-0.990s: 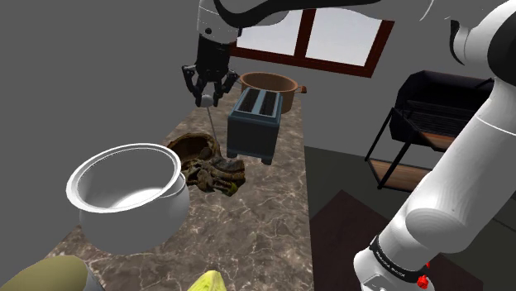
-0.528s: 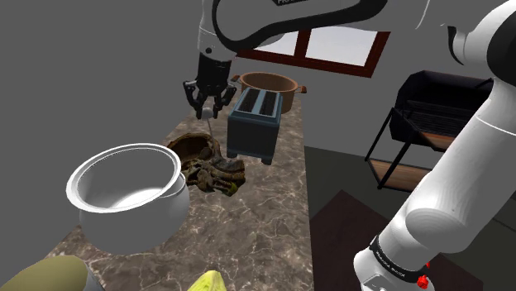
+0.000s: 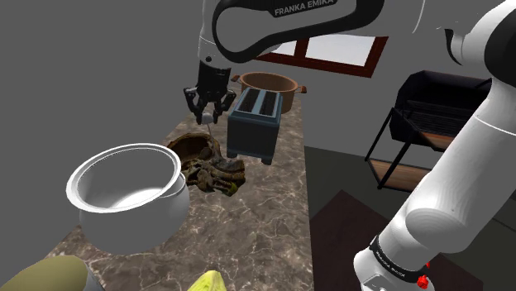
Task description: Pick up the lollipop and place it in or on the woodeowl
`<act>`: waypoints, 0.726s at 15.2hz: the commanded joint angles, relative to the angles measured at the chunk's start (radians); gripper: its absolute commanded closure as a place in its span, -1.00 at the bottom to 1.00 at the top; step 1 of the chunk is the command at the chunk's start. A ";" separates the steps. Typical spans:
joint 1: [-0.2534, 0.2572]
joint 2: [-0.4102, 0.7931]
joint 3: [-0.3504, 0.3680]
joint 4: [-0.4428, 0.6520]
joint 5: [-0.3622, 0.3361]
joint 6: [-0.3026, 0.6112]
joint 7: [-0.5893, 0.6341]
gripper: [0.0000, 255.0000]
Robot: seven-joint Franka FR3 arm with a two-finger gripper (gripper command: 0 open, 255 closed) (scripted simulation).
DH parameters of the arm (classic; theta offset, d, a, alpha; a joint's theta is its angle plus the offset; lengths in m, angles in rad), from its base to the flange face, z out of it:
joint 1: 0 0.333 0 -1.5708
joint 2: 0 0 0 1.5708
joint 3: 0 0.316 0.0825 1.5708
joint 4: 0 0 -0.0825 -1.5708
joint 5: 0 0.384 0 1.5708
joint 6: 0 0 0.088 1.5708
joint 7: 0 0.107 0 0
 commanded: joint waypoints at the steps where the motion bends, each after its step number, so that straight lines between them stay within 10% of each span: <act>1: 0.000 0.000 0.000 0.000 0.000 0.000 0.000 1.00; 2: 0.000 0.000 0.000 0.000 0.000 0.000 0.000 1.00; 3: 0.000 0.000 0.000 0.000 0.000 0.000 0.000 -1.00; 11: -0.004 -0.033 -0.003 0.063 0.016 -0.093 -0.011 -1.00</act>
